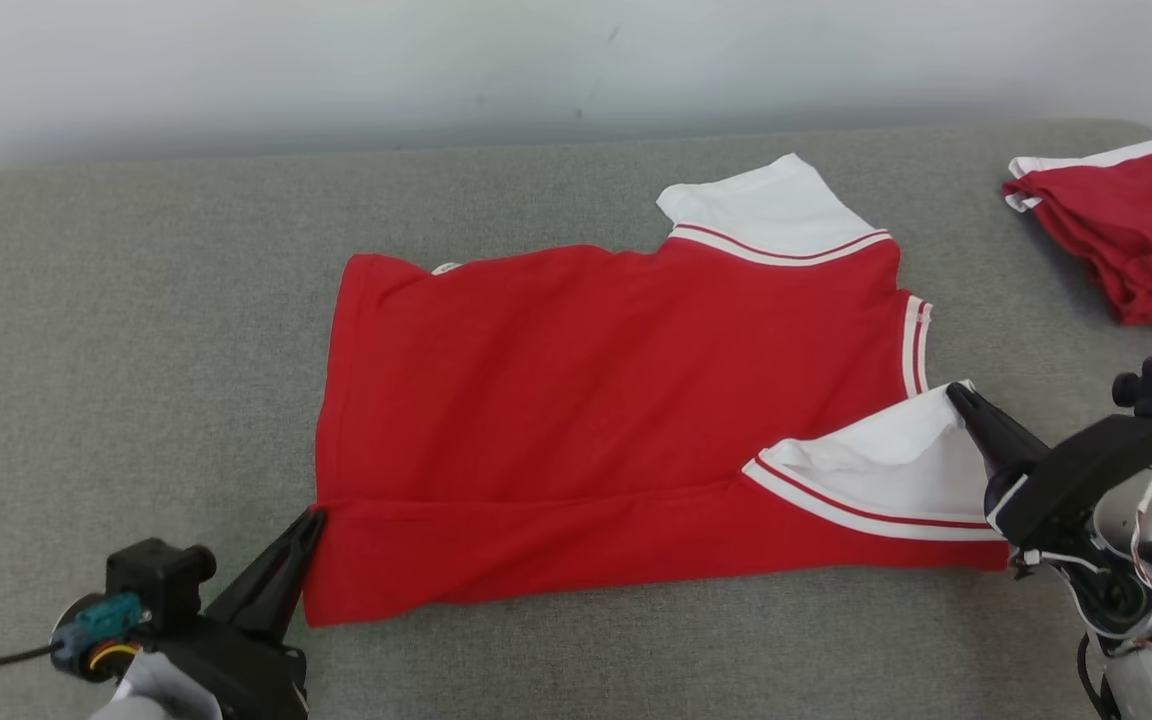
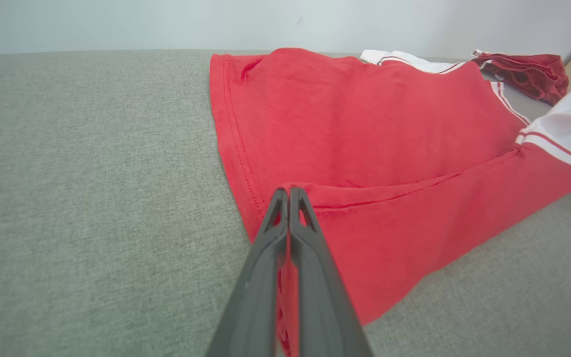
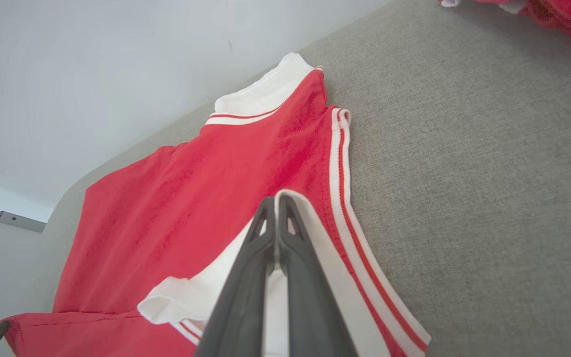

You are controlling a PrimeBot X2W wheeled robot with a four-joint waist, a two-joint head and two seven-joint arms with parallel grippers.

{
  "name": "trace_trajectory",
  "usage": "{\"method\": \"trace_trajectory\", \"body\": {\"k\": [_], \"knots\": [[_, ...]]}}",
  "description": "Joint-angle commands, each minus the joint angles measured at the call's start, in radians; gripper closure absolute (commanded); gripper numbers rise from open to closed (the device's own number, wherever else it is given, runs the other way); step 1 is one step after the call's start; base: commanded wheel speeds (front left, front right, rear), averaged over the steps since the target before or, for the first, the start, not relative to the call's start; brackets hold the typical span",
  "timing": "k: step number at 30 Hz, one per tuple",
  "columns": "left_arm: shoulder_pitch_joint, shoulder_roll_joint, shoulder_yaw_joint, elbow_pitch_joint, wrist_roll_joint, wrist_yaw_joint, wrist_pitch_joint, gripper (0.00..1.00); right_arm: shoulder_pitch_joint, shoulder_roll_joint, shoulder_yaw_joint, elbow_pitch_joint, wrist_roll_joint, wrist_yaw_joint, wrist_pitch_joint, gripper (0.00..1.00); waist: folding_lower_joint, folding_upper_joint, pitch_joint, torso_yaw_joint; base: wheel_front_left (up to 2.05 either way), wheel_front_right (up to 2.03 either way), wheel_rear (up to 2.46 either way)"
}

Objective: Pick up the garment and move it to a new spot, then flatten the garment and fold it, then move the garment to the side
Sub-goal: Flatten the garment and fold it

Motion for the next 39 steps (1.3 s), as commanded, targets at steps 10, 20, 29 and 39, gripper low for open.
{"method": "trace_trajectory", "body": {"k": [10, 20, 29, 39], "knots": [[-0.143, -0.011, -0.129, 0.137, -0.07, 0.002, -0.039, 1.0, -0.128, 0.002, 0.084, 0.182, -0.064, 0.002, -0.081, 0.58, -0.0002, -0.0001, 0.035, 0.01, 0.0, 0.0, 0.0], [-0.043, -0.068, 0.059, 0.146, -0.026, 0.004, -0.065, 0.0, -0.038, -0.039, 0.129, 0.167, -0.068, 0.002, -0.311, 0.0, -0.0002, -0.0001, -0.023, 0.006, 0.0, 0.0, 0.0], [0.153, -0.174, 0.197, 0.043, 0.104, 0.003, -0.065, 0.0, 0.176, -0.05, 0.137, 0.091, -0.005, 0.002, -0.381, 0.0, -0.0002, -0.0001, -0.026, 0.008, 0.0, 0.0, 0.0], [0.178, -0.203, 0.223, 0.106, 0.187, 0.002, -0.065, 0.0, 0.173, -0.049, 0.179, 0.125, -0.12, 0.002, -0.412, 0.0, -0.0002, -0.0001, -0.012, -0.007, 0.0, 0.0, 0.0]]}}
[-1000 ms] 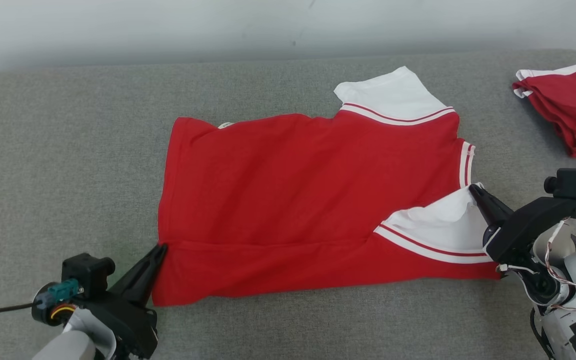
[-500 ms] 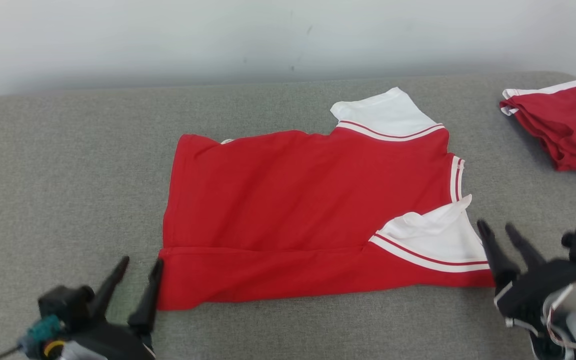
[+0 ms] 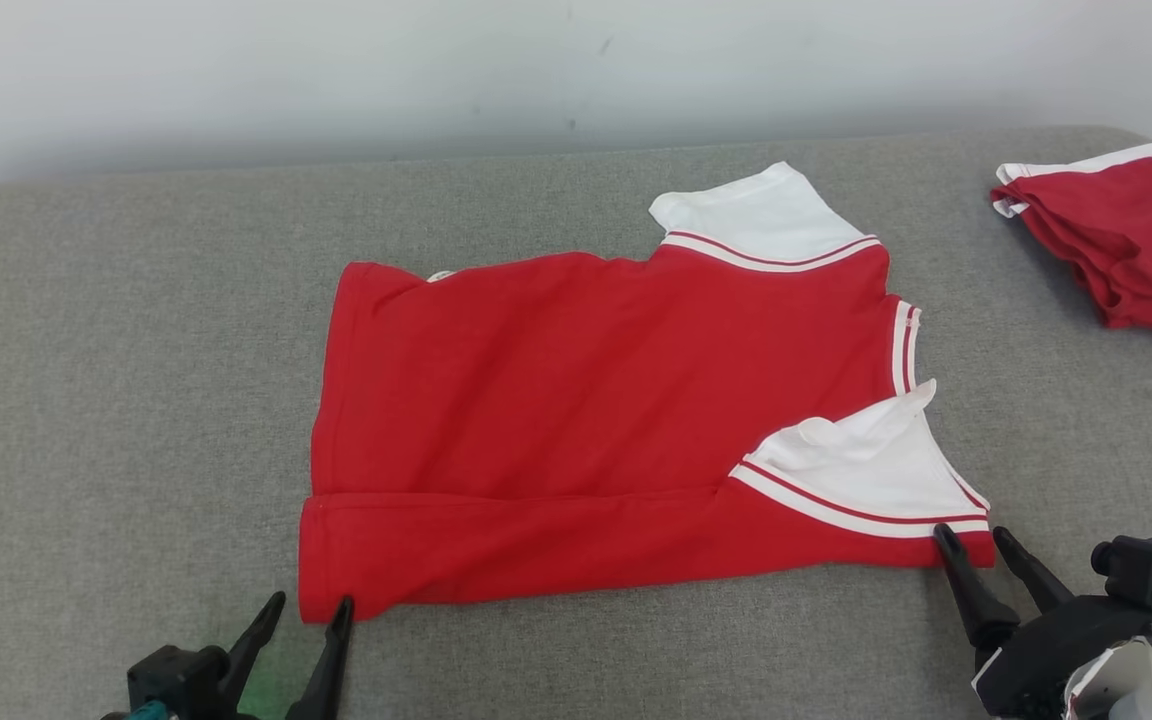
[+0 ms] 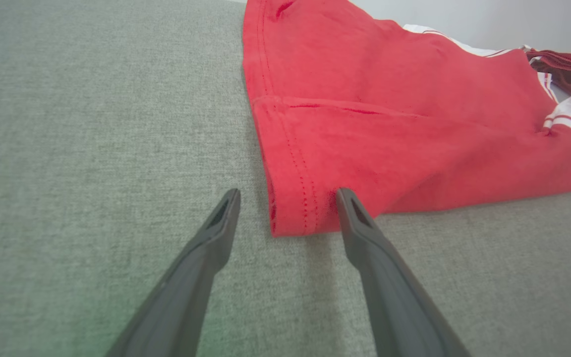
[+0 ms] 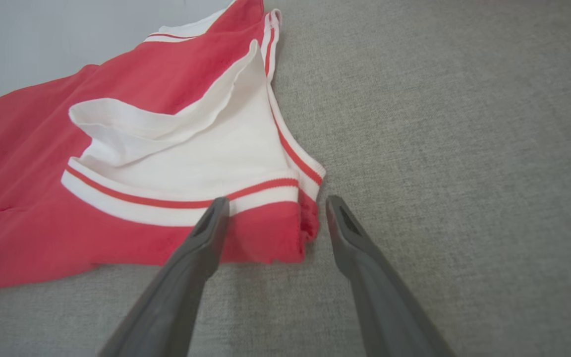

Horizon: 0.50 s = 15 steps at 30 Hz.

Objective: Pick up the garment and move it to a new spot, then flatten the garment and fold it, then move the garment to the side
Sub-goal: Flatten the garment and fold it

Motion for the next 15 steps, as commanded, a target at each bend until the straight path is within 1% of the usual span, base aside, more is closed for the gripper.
{"method": "trace_trajectory", "body": {"k": [1, 5, 7, 8, 9, 10, 11, 15], "knots": [[-0.002, -0.004, 0.002, 0.005, 0.009, 0.001, -0.006, 0.0, -0.012, 0.005, 0.001, 0.003, -0.005, 0.002, -0.005, 0.0, 0.0001, -0.0001, 0.001, 0.0, 0.0, 0.0, 0.0], [-0.018, -0.019, 0.023, 0.03, 0.02, 0.001, -0.006, 0.0, -0.025, 0.014, 0.011, 0.034, -0.021, 0.002, -0.008, 0.0, 0.0001, -0.0001, 0.005, 0.0, 0.0, 0.0, 0.0], [-0.024, -0.031, 0.001, 0.043, 0.01, 0.001, -0.006, 0.0, -0.034, 0.02, 0.02, 0.048, -0.026, 0.002, -0.003, 0.0, 0.0001, -0.0001, 0.006, -0.002, 0.0, 0.0, 0.0], [-0.03, -0.032, -0.01, 0.049, 0.001, 0.001, -0.006, 0.0, -0.037, 0.023, 0.024, 0.056, -0.027, 0.002, 0.0, 0.33, 0.0001, -0.0001, 0.006, -0.002, 0.0, 0.0, 0.0], [-0.036, -0.029, -0.016, 0.056, -0.005, 0.001, -0.006, 0.49, -0.039, 0.026, 0.028, 0.062, -0.029, 0.002, 0.0, 0.82, 0.0001, -0.0001, 0.005, -0.002, 0.0, 0.0, 0.0], [-0.041, -0.029, -0.025, 0.064, -0.011, 0.001, -0.004, 0.74, -0.042, 0.029, 0.029, 0.071, -0.031, 0.002, -0.002, 1.0, 0.0001, -0.0001, 0.003, -0.001, 0.0, 0.0, 0.0], [-0.042, -0.03, -0.035, 0.069, -0.017, 0.001, -0.004, 1.0, -0.043, 0.031, 0.031, 0.078, -0.032, 0.002, -0.003, 1.0, 0.0001, -0.0001, 0.0, 0.001, 0.0, 0.0, 0.0], [-0.038, -0.028, -0.055, 0.074, -0.052, 0.001, -0.004, 1.0, -0.03, 0.039, 0.032, 0.092, -0.012, 0.002, -0.024, 1.0, 0.0001, -0.0001, -0.029, 0.008, 0.0, 0.0, 0.0]]}}
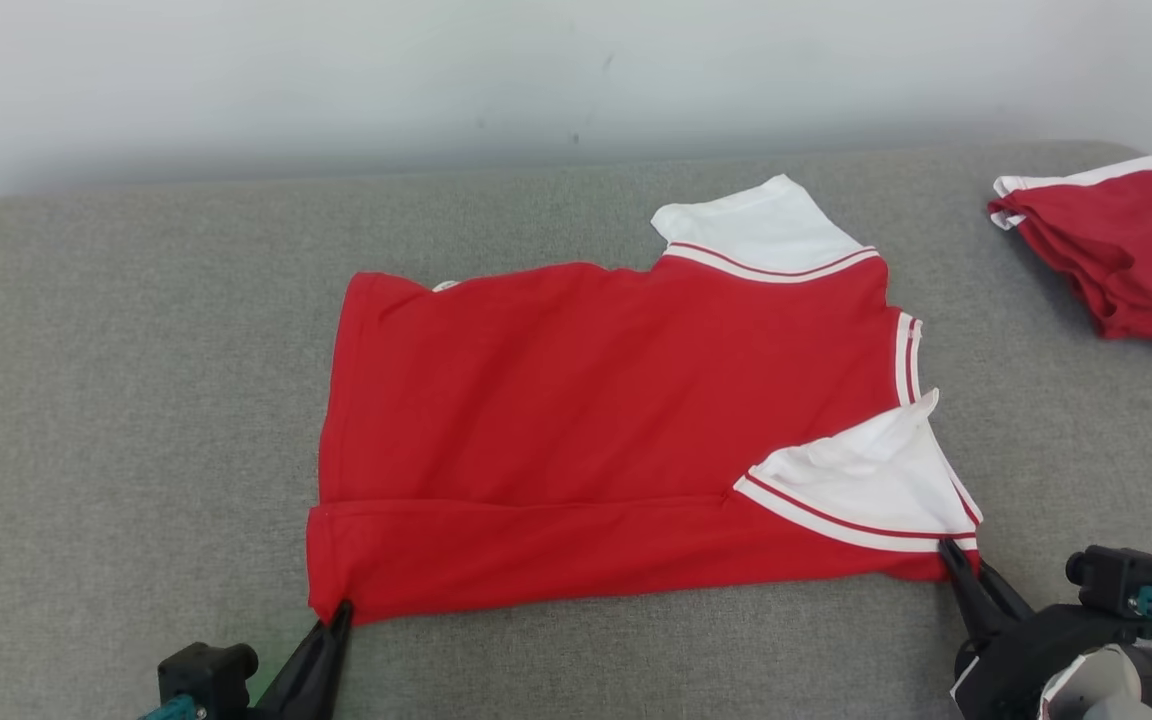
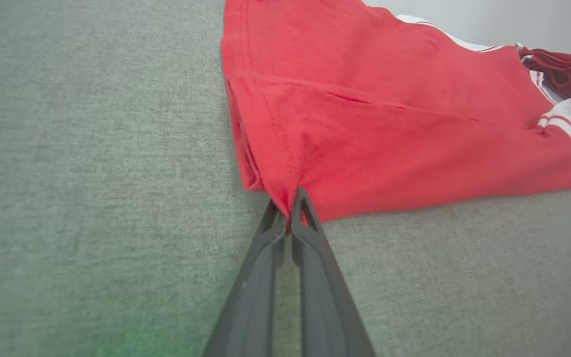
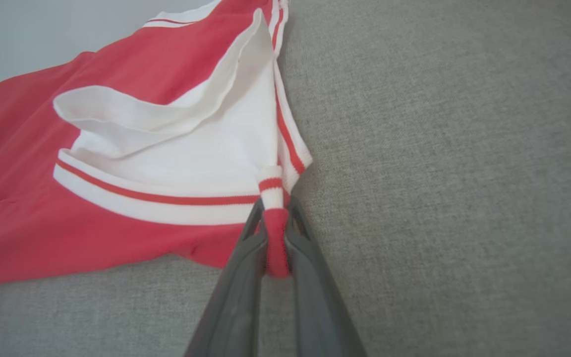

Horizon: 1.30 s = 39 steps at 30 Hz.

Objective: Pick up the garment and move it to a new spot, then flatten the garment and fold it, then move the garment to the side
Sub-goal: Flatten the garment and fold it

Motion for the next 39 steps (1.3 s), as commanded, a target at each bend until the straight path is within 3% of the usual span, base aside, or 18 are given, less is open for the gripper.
{"method": "trace_trajectory", "body": {"k": [1, 7, 14, 20, 29, 30, 31, 32, 39], "knots": [[0.011, 0.006, 0.002, -0.005, -0.007, 0.001, -0.002, 1.0, 0.014, 0.002, -0.002, 0.0, 0.012, 0.002, -0.01, 1.0, 0.0001, 0.0, -0.021, 0.006, 0.0, 0.0, 0.0], [0.101, 0.033, 0.024, -0.079, -0.01, 0.002, -0.002, 1.0, 0.112, -0.017, -0.028, -0.081, 0.058, 0.002, -0.035, 1.0, 0.0001, 0.0, -0.071, 0.013, 0.0, 0.0, 0.0], [0.225, 0.038, 0.031, -0.148, 0.006, 0.002, -0.002, 1.0, 0.29, -0.038, -0.085, -0.192, 0.084, 0.002, 0.021, 1.0, 0.0001, 0.0, -0.087, 0.013, 0.0, 0.0, 0.0], [0.255, 0.022, 0.055, -0.141, 0.01, 0.002, -0.002, 1.0, 0.385, -0.005, -0.154, -0.262, 0.053, 0.001, 0.073, 1.0, 0.0001, 0.0, -0.088, 0.004, 0.0, 0.0, 0.0], [0.239, 0.015, 0.04, -0.101, 0.005, 0.002, -0.002, 1.0, 0.413, 0.056, -0.208, -0.269, 0.014, 0.001, 0.124, 1.0, 0.0001, 0.0, -0.101, 0.007, 0.0, 0.0, 0.0], [0.237, 0.014, 0.043, -0.098, 0.007, 0.002, -0.002, 0.87, 0.415, 0.061, -0.218, -0.271, 0.006, 0.001, 0.12, 0.86, 0.0001, 0.0, -0.104, 0.008, 0.0, 0.0, 0.0], [0.237, 0.012, 0.046, -0.098, 0.013, 0.002, -0.002, 0.44, 0.415, 0.067, -0.223, -0.273, -0.002, 0.001, 0.117, 0.35, 0.0001, 0.0, -0.105, 0.009, 0.0, 0.0, 0.0], [0.238, 0.01, 0.053, -0.1, 0.019, 0.002, -0.002, 0.0, 0.415, 0.073, -0.229, -0.276, -0.007, 0.001, 0.116, 0.0, 0.0001, 0.0, -0.107, 0.01, 0.0, 0.0, 0.0], [0.273, -0.028, 0.185, -0.172, 0.084, 0.003, -0.002, 0.0, 0.393, 0.105, -0.289, -0.341, -0.076, 0.001, 0.044, 0.0, 0.0001, 0.0, -0.119, 0.018, 0.0, 0.0, 0.0]]}}
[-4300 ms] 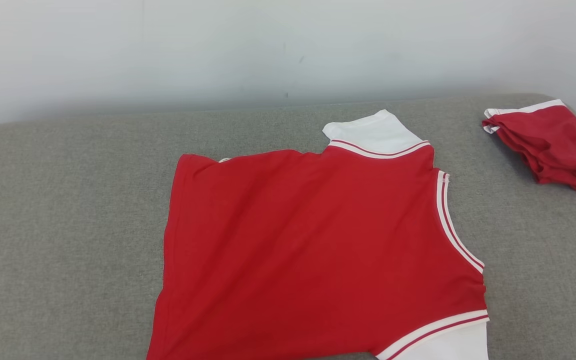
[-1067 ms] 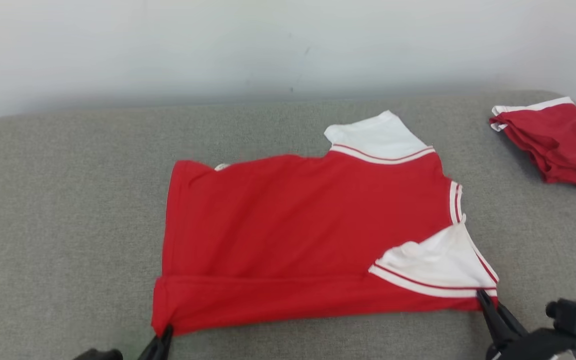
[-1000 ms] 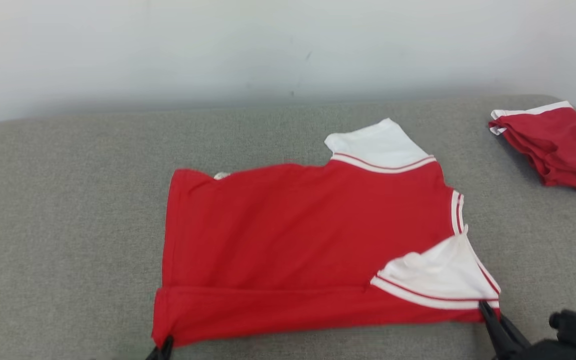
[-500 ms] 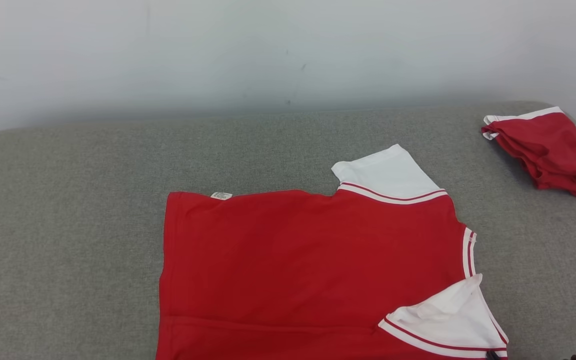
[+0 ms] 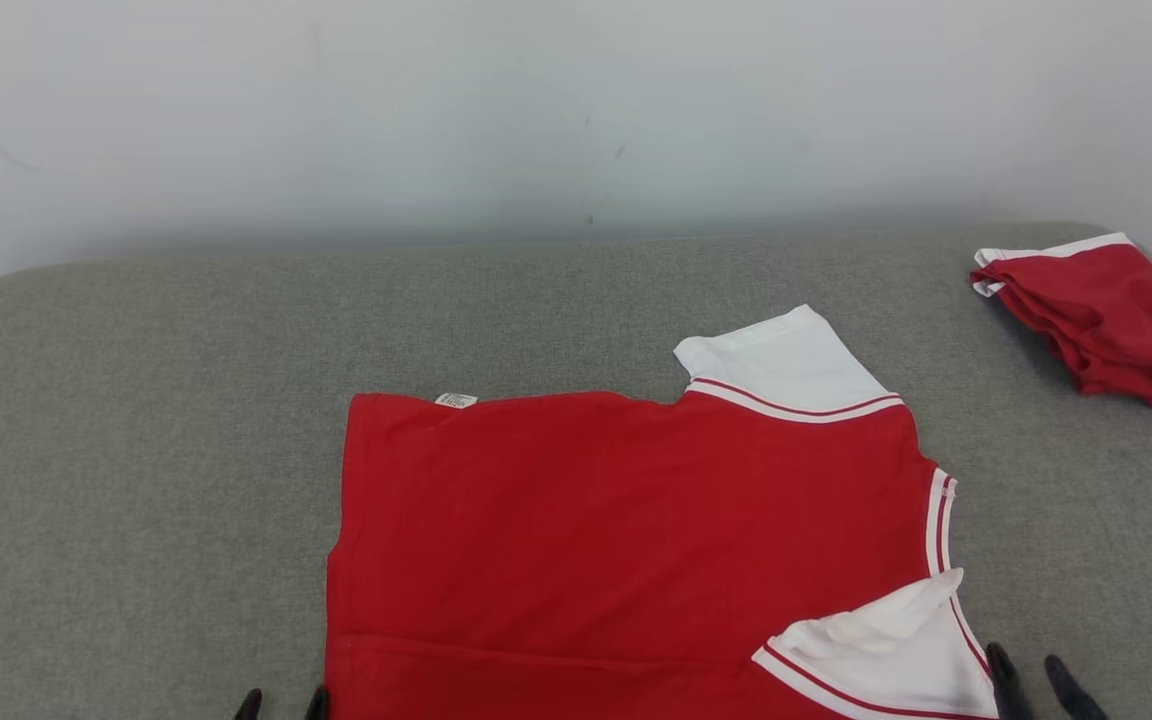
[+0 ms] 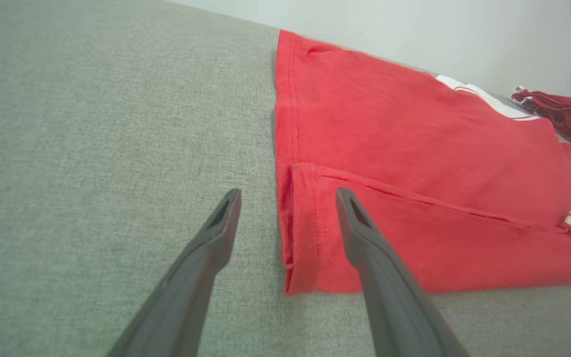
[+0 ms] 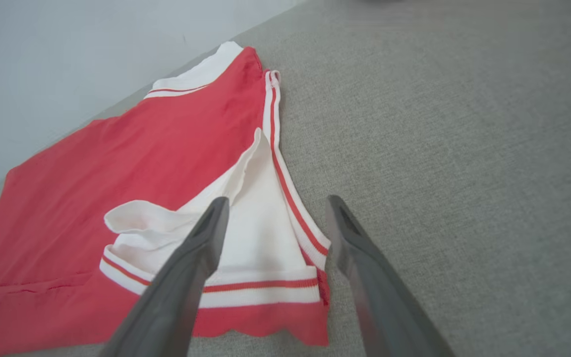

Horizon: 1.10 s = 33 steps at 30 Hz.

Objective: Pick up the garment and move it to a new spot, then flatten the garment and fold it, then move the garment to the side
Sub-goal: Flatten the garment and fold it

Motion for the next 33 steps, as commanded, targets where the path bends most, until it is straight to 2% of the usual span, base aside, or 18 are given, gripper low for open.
{"method": "trace_trajectory", "body": {"k": [1, 8, 16, 21, 26, 33], "knots": [[0.019, -0.014, 0.028, -0.023, 0.034, 0.004, -0.002, 0.0, -0.012, 0.011, -0.011, -0.015, -0.02, 0.0, -0.024, 0.0, 0.0, 0.0001, -0.002, 0.003, 0.0, 0.0, 0.0], [0.052, -0.092, 0.205, -0.147, 0.207, 0.026, -0.002, 0.0, -0.062, 0.063, -0.026, -0.021, -0.099, 0.0, -0.139, 0.0, 0.0, 0.0001, -0.009, 0.007, 0.0, 0.0, 0.0], [0.076, -0.18, 0.31, -0.24, 0.344, 0.008, -0.002, 0.0, -0.1, 0.117, 0.0, 0.003, -0.208, 0.0, -0.205, 0.0, 0.0, 0.0001, -0.02, 0.012, 0.0, 0.0, 0.0], [0.094, -0.217, 0.347, -0.283, 0.406, 0.004, -0.002, 0.0, -0.101, 0.171, -0.008, -0.03, -0.263, 0.0, -0.21, 0.0, 0.0, 0.0001, -0.019, 0.01, 0.0, 0.0, 0.0], [0.11, -0.234, 0.354, -0.261, 0.442, 0.0, -0.002, 0.0, -0.061, 0.203, -0.005, -0.067, -0.325, 0.0, -0.211, 0.0, 0.0, 0.0001, -0.02, 0.01, 0.0, 0.0, 0.0], [0.11, -0.24, 0.361, -0.237, 0.455, 0.001, -0.002, 0.0, -0.047, 0.216, 0.002, -0.084, -0.38, 0.0, -0.211, 0.0, 0.0, 0.0001, -0.024, 0.004, 0.0, 0.0, 0.0]]}}
